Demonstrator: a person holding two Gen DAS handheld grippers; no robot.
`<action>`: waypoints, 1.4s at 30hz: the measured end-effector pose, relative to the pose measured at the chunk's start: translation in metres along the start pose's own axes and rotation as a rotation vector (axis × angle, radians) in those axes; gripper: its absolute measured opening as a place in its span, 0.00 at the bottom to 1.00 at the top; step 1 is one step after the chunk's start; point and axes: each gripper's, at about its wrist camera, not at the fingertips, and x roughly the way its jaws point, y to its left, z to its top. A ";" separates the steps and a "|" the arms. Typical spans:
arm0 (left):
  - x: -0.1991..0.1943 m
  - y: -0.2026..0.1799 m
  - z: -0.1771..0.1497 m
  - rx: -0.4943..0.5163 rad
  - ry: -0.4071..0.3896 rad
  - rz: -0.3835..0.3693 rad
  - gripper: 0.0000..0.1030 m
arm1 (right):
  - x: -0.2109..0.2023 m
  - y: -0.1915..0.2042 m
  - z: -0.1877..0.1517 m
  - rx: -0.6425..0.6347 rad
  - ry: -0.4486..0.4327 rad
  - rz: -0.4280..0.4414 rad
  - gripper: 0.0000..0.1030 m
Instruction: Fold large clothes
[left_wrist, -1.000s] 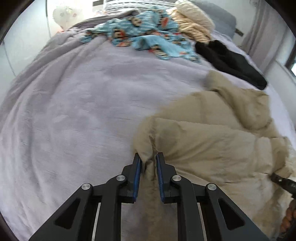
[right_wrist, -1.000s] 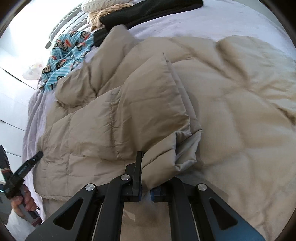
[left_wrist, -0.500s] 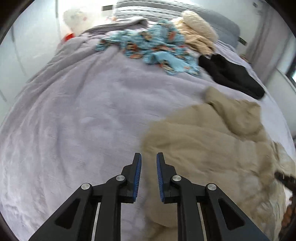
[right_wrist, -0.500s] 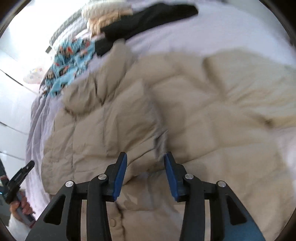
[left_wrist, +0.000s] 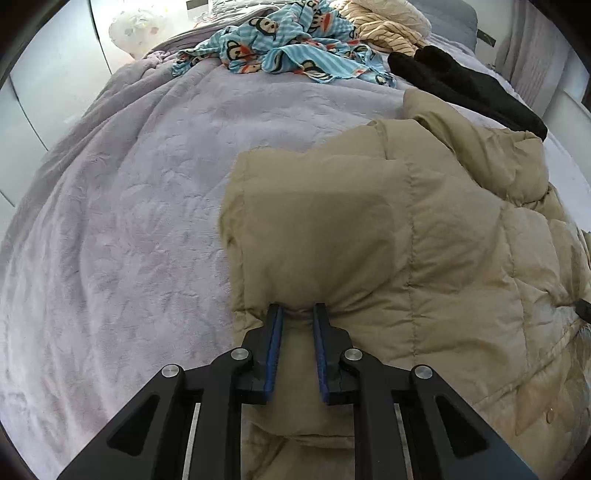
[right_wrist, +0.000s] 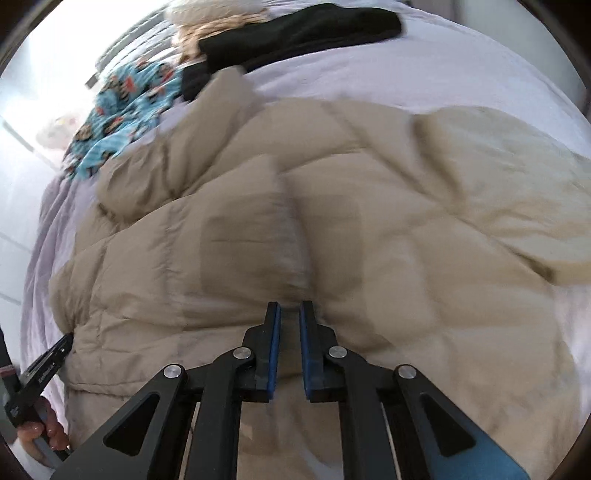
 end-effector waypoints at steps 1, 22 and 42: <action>-0.007 0.001 0.001 0.002 0.004 0.001 0.18 | -0.005 -0.009 -0.001 0.024 0.006 -0.003 0.14; -0.087 -0.041 -0.047 0.116 0.019 -0.128 1.00 | -0.076 -0.032 -0.102 0.265 0.092 0.108 0.25; -0.083 -0.209 -0.058 0.142 0.096 -0.046 1.00 | -0.101 -0.210 -0.031 0.430 -0.013 0.246 0.83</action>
